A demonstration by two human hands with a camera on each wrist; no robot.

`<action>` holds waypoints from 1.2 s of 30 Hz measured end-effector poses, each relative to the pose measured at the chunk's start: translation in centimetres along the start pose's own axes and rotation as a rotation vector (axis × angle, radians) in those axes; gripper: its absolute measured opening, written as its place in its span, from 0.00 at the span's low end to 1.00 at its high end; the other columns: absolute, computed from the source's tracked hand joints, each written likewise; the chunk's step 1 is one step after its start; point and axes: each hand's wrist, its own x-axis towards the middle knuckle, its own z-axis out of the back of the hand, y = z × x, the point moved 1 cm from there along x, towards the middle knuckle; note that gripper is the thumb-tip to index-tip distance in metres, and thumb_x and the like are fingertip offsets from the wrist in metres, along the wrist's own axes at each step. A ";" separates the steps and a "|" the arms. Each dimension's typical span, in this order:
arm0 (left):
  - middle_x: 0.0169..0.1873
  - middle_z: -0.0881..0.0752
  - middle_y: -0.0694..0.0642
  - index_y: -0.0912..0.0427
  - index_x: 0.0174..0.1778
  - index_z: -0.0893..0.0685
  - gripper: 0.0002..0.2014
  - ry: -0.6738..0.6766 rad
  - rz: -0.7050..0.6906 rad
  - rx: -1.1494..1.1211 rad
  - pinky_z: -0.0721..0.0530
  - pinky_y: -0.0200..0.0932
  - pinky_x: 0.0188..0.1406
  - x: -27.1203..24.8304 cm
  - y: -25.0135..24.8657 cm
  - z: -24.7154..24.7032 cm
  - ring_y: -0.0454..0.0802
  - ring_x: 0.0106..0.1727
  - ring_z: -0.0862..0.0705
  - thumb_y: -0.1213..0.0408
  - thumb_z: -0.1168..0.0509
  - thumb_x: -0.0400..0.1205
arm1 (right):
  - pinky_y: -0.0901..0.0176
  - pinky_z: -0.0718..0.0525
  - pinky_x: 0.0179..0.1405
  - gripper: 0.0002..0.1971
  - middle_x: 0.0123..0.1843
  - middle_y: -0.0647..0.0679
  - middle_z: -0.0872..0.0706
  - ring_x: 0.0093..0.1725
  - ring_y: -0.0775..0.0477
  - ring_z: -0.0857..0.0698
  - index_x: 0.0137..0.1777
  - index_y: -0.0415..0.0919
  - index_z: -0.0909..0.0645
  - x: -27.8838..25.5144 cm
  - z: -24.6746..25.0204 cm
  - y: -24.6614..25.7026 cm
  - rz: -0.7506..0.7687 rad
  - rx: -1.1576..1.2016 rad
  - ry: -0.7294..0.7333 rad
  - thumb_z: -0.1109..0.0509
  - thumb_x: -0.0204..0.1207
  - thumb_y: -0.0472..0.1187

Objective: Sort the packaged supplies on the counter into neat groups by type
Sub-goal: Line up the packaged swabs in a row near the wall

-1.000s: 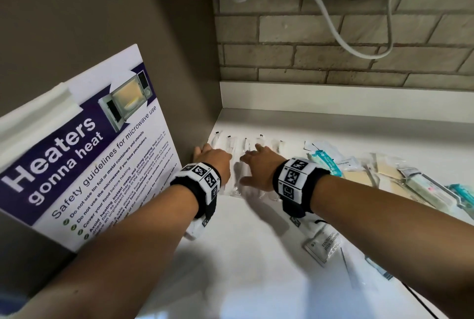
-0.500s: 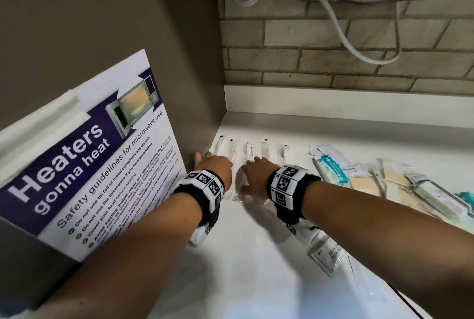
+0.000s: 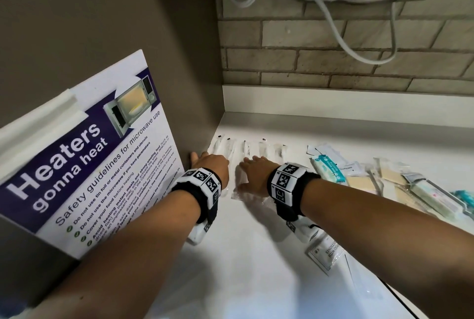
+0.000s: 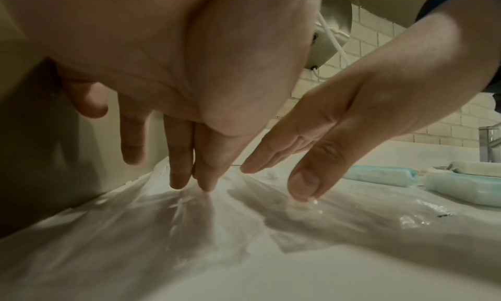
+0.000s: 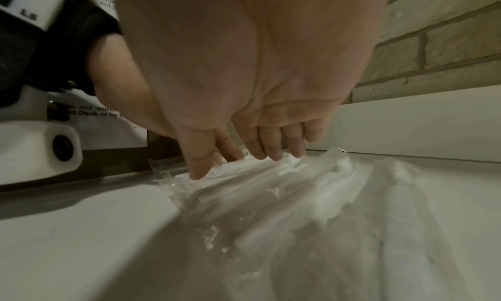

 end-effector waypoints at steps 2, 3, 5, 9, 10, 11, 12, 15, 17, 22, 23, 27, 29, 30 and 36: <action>0.58 0.15 0.51 0.49 0.55 0.18 0.12 0.010 0.008 0.007 0.42 0.63 0.74 0.1 -0.1 0.0 0.56 0.72 0.29 0.65 0.43 0.81 | 0.48 0.33 0.74 0.33 0.74 0.42 0.26 0.73 0.40 0.28 0.76 0.38 0.31 -0.1 0.1 0.0 -0.004 0.002 0.002 0.37 0.78 0.60; 0.56 0.15 0.51 0.49 0.55 0.19 0.12 0.017 0.013 0.002 0.43 0.63 0.74 0.1 -0.2 0.1 0.56 0.72 0.30 0.66 0.43 0.81 | 0.48 0.33 0.74 0.33 0.74 0.42 0.26 0.73 0.40 0.28 0.76 0.38 0.31 -0.1 0.1 0.0 -0.006 0.001 0.007 0.37 0.78 0.60; 0.55 0.15 0.51 0.49 0.56 0.20 0.14 0.020 0.007 0.006 0.44 0.65 0.73 0.2 -0.2 0.3 0.58 0.72 0.30 0.68 0.44 0.80 | 0.48 0.33 0.73 0.33 0.72 0.42 0.24 0.72 0.40 0.28 0.75 0.38 0.30 -0.1 0.2 0.1 -0.011 0.000 0.017 0.36 0.78 0.60; 0.60 0.16 0.52 0.49 0.56 0.19 0.14 0.011 -0.014 0.027 0.42 0.65 0.73 0.1 -0.2 0.3 0.59 0.71 0.28 0.67 0.44 0.81 | 0.49 0.30 0.71 0.30 0.67 0.43 0.21 0.69 0.41 0.25 0.71 0.38 0.26 -0.1 0.1 0.4 -0.021 0.021 0.015 0.33 0.75 0.57; 0.64 0.18 0.53 0.49 0.56 0.19 0.14 0.012 -0.011 0.026 0.43 0.65 0.74 0.1 -0.2 0.3 0.58 0.71 0.28 0.67 0.44 0.81 | 0.49 0.31 0.71 0.30 0.67 0.43 0.21 0.69 0.41 0.25 0.71 0.38 0.26 -0.1 0.1 0.5 -0.023 0.026 0.017 0.33 0.75 0.57; 0.66 0.19 0.53 0.49 0.56 0.19 0.14 0.014 -0.008 0.022 0.43 0.65 0.75 0.0 -0.2 0.2 0.58 0.71 0.28 0.67 0.44 0.81 | 0.49 0.31 0.71 0.30 0.68 0.43 0.22 0.69 0.41 0.25 0.72 0.38 0.26 -0.1 0.1 0.6 -0.026 0.027 0.020 0.33 0.76 0.57; 0.67 0.19 0.53 0.49 0.55 0.19 0.14 0.017 -0.007 0.024 0.44 0.65 0.75 0.0 -0.2 0.1 0.58 0.71 0.28 0.68 0.43 0.80 | 0.49 0.30 0.71 0.30 0.68 0.43 0.22 0.70 0.41 0.25 0.72 0.37 0.26 -0.1 0.1 0.6 -0.028 0.028 0.022 0.33 0.76 0.57; 0.69 0.21 0.54 0.47 0.56 0.20 0.14 0.013 -0.013 0.046 0.42 0.64 0.74 0.0 -0.2 -0.1 0.58 0.69 0.26 0.67 0.40 0.79 | 0.49 0.31 0.72 0.30 0.69 0.43 0.22 0.70 0.41 0.25 0.73 0.37 0.27 -0.2 0.3 0.8 -0.033 0.036 0.028 0.33 0.77 0.56; 0.70 0.22 0.54 0.46 0.55 0.20 0.13 0.010 -0.012 0.053 0.41 0.63 0.73 0.0 -0.2 -0.1 0.57 0.69 0.25 0.66 0.39 0.78 | 0.49 0.31 0.72 0.30 0.69 0.42 0.22 0.70 0.41 0.26 0.73 0.37 0.28 -0.2 0.4 0.8 -0.034 0.048 0.029 0.33 0.77 0.56; 0.68 0.20 0.53 0.47 0.54 0.19 0.13 0.016 -0.010 0.050 0.42 0.64 0.74 -0.1 -0.3 0.2 0.57 0.68 0.24 0.68 0.39 0.77 | 0.49 0.31 0.73 0.31 0.71 0.42 0.24 0.72 0.41 0.27 0.75 0.37 0.29 -0.3 0.5 1.0 -0.033 0.054 0.039 0.34 0.78 0.56; 0.68 0.20 0.53 0.47 0.55 0.19 0.14 0.015 -0.009 0.043 0.41 0.64 0.73 -0.1 -0.3 0.2 0.57 0.68 0.24 0.68 0.39 0.77 | 0.49 0.32 0.73 0.32 0.72 0.42 0.24 0.72 0.41 0.27 0.75 0.36 0.30 -0.3 0.6 0.9 -0.030 0.052 0.039 0.34 0.78 0.57; 0.69 0.23 0.54 0.49 0.61 0.21 0.14 0.012 0.015 -0.012 0.40 0.62 0.73 0.1 -0.7 0.1 0.56 0.70 0.26 0.65 0.41 0.81 | 0.47 0.35 0.76 0.36 0.78 0.39 0.31 0.77 0.38 0.31 0.79 0.35 0.36 -0.4 0.5 0.7 -0.030 0.065 0.016 0.38 0.79 0.60; 0.69 0.22 0.54 0.50 0.65 0.23 0.14 0.012 0.018 -0.115 0.39 0.59 0.75 0.2 -1.2 0.4 0.54 0.72 0.29 0.62 0.41 0.83 | 0.46 0.40 0.81 0.39 0.84 0.37 0.41 0.82 0.37 0.39 0.83 0.35 0.44 -0.7 0.5 0.4 -0.028 0.053 0.003 0.43 0.81 0.61; 0.68 0.20 0.53 0.49 0.69 0.23 0.17 -0.008 -0.001 -0.131 0.40 0.57 0.75 0.1 -1.6 0.7 0.54 0.74 0.30 0.61 0.42 0.84 | 0.46 0.43 0.82 0.39 0.86 0.37 0.46 0.84 0.37 0.43 0.84 0.35 0.48 -1.0 0.5 0.2 -0.035 0.043 0.000 0.45 0.82 0.60; 0.75 0.25 0.49 0.45 0.79 0.30 0.23 -0.112 -0.236 -0.118 0.42 0.55 0.73 -1.0 -4.6 1.9 0.53 0.79 0.36 0.52 0.45 0.86 | 0.46 0.43 0.82 0.38 0.86 0.36 0.50 0.85 0.37 0.46 0.85 0.34 0.51 -3.8 1.7 -3.3 -0.201 0.020 0.020 0.41 0.82 0.52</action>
